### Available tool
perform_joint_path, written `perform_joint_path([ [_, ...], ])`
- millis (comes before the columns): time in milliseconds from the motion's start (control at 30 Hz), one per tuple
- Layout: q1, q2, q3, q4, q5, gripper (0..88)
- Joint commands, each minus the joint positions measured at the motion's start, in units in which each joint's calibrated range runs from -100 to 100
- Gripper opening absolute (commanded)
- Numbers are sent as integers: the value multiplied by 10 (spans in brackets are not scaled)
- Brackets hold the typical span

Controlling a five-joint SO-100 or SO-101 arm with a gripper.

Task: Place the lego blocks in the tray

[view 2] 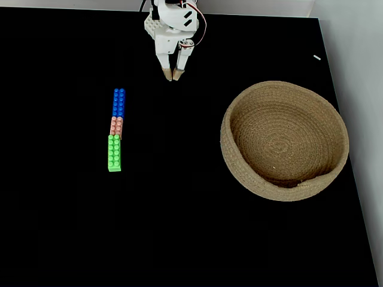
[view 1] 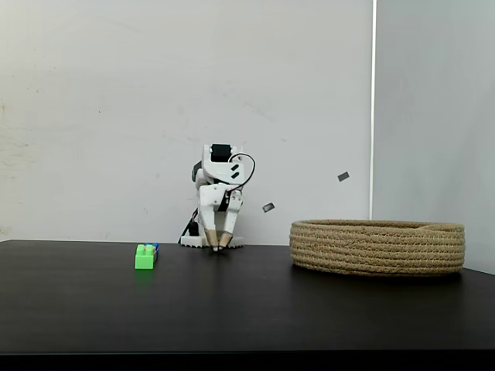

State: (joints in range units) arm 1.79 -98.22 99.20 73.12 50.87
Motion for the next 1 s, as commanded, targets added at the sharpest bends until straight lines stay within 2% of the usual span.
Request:
perform_joint_path([
  [0,-6,47,-49,-23,-13,0],
  [67,-8,87,-100,-32,-14,16],
  [167,-11,156,-184,-73,-42,79],
  [233,4,210,-248,-78,-42,120],
  [700,144,511,-527,-24,94,237],
  [967,238,615,-611,-24,161,242],
])
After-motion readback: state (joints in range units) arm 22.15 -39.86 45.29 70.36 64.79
